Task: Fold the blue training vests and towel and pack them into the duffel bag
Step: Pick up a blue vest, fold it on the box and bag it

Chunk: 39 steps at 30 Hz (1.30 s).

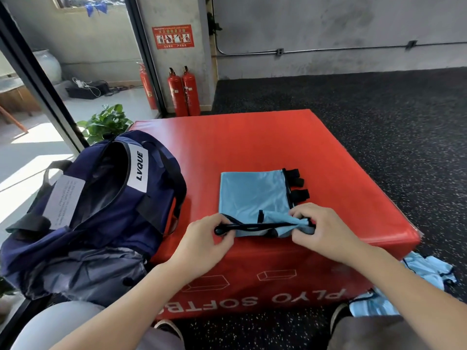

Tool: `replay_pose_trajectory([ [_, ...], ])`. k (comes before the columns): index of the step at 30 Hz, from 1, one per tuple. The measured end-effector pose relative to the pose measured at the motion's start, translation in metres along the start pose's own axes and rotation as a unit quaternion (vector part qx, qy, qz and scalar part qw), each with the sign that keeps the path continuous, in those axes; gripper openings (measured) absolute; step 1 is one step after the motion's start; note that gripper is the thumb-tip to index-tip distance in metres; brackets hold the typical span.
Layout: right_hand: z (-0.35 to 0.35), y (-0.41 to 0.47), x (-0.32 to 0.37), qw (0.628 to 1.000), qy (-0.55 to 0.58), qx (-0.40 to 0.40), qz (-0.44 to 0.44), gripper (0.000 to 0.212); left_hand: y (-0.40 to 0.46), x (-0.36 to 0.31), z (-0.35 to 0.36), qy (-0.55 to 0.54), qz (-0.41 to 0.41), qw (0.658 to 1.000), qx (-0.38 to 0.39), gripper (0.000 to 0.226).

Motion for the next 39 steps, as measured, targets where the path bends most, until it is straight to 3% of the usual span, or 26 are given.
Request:
replay_pose_trajectory([
  [4,-0.019,0.002,0.018,0.997,0.072,-0.023,-0.011,0.009,0.005,-0.010,-0.008,-0.085,0.001,0.996,-0.030,0.009],
  [7,-0.036,0.013,0.019,0.992,0.095,-0.083,-0.015,0.024,0.014,-0.011,-0.009,-0.110,-0.007,0.993,-0.047,0.010],
  [13,-0.047,0.052,-0.005,0.986,0.098,-0.128,0.043,0.021,0.047,0.005,-0.017,-0.136,-0.056,0.984,-0.099,0.013],
  [18,-0.048,0.094,-0.032,0.989,0.031,-0.109,0.093,0.033,0.077,0.037,-0.012,-0.183,-0.127,0.965,-0.136,0.005],
  [22,-0.035,0.119,-0.063,0.989,-0.012,-0.054,0.137,0.043,0.079,0.059,0.016,-0.198,-0.205,0.954,-0.098,0.039],
  [26,-0.022,0.130,-0.090,0.985,0.007,-0.001,0.175,0.023,0.072,0.058,0.038,-0.146,-0.210,0.966,-0.049,0.056],
  [33,-0.017,0.136,-0.099,0.981,0.041,0.033,0.188,0.019,0.078,0.067,0.035,-0.102,-0.195,0.973,-0.063,0.044],
  [39,-0.019,0.135,-0.093,0.977,-0.081,0.029,0.195,0.024,0.081,0.071,0.038,-0.100,-0.187,0.975,-0.065,0.038],
])
Point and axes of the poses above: each hand's wrist, its own y-axis towards the middle knuckle, its own z-axis out of the palm, x = y × z, the point moved 10 cm from there along y, towards the middle knuckle, and after that the axes turned 9 degrees about x, right-handed, at the moved point
